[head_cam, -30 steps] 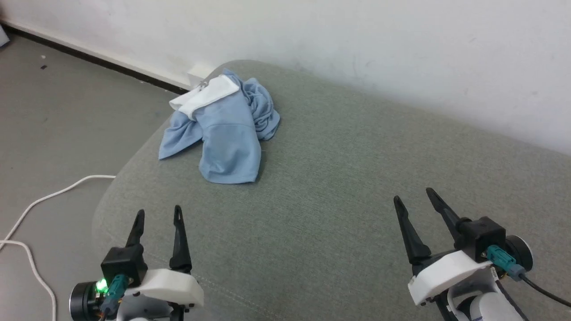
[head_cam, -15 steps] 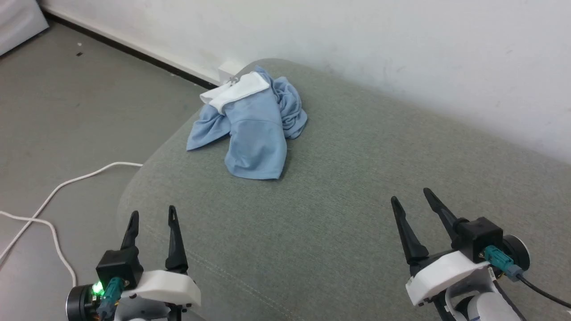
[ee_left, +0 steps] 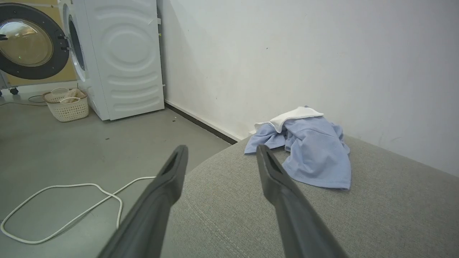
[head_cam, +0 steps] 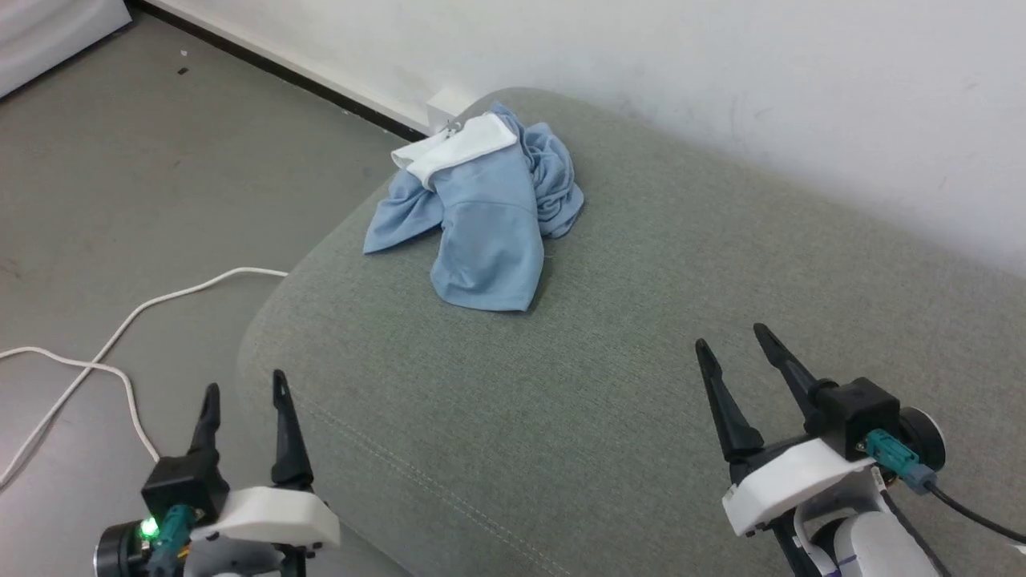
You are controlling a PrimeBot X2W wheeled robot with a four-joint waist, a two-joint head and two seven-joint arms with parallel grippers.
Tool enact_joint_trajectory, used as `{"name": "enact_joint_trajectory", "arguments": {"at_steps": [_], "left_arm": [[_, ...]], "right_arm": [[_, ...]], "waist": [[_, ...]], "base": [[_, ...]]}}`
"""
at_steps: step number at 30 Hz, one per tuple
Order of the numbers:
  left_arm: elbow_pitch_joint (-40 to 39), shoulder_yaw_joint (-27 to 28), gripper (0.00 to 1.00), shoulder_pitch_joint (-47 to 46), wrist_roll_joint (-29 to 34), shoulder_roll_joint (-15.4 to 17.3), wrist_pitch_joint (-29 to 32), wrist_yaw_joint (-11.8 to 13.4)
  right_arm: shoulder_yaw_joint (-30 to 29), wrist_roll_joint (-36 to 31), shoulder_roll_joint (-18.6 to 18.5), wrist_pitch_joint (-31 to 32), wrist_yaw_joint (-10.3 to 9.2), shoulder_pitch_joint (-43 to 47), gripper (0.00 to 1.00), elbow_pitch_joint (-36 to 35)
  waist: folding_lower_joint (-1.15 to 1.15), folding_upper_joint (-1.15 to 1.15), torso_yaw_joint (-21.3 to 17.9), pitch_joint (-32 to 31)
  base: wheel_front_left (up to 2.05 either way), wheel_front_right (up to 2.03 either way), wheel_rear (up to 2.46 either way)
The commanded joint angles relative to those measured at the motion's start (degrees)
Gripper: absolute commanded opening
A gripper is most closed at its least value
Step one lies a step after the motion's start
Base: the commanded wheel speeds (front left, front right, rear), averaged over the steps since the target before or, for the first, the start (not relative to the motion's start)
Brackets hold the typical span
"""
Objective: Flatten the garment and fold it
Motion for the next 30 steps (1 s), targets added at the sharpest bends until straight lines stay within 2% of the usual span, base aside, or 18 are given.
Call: {"name": "enact_joint_trajectory", "arguments": {"at_steps": [1,5,9,12,15,20,26,27,30], "left_arm": [[-0.12,0.17,1.0,-0.89,-0.74,0.64,-0.35,0.27],[0.53,1.19,1.0,-5.64,-2.52,2.26,1.16,-0.97],[3.24,2.23,1.0,-14.18,-5.26,3.87,4.09,-3.48],[6.24,3.38,1.0,-21.33,-8.07,5.18,7.67,-5.32],[10.5,5.05,1.0,-28.6,-11.19,7.49,11.84,-7.44],[15.02,7.96,1.0,-38.41,-15.84,11.97,19.88,-9.49],[17.75,9.99,1.0,-45.16,-19.69,17.31,30.87,-10.06],[17.75,9.99,1.0,-45.16,-19.69,17.31,30.87,-10.06],[18.98,10.91,1.0,-46.79,-21.02,19.25,36.22,-8.71]], "right_arm": [[-0.02,0.41,0.1,-0.32,-0.12,-1.12,1.0,-0.08],[0.16,-0.45,0.11,0.26,-0.12,-2.47,1.0,-1.02],[-0.44,-1.95,0.11,1.17,-0.12,-3.87,1.0,-2.42],[-0.91,-3.12,0.11,1.67,-0.12,-5.22,1.0,-3.49],[-0.83,-4.02,0.11,1.95,-0.12,-6.43,1.0,-4.11],[-0.54,-5.05,0.11,1.78,-0.12,-9.03,1.0,-5.26],[-1.54,-4.97,0.11,0.88,-0.12,-10.68,1.0,-5.85],[-1.54,-4.97,0.11,0.88,-0.12,-10.68,1.0,-5.85],[-1.77,-4.52,0.11,0.23,-0.12,-11.11,1.0,-5.59]], "waist": [[0.0,0.01,-1.07,1.2],[0.0,0.01,-4.56,4.75],[0.0,0.01,-8.93,9.77],[0.0,0.01,-12.63,14.09],[0.0,0.01,-16.37,17.86],[0.0,0.01,-22.51,24.34],[0.0,0.01,-27.68,30.33],[0.0,0.01,-27.68,30.33],[0.0,0.01,-29.67,32.29]], "base": [[0.0,0.0,0.0],[0.0,0.0,0.0],[0.0,0.0,0.0],[0.0,0.0,0.0],[0.0,0.0,0.0],[0.0,0.0,0.0],[0.0,0.0,0.0],[0.0,0.0,0.0],[0.0,0.0,0.0]]}}
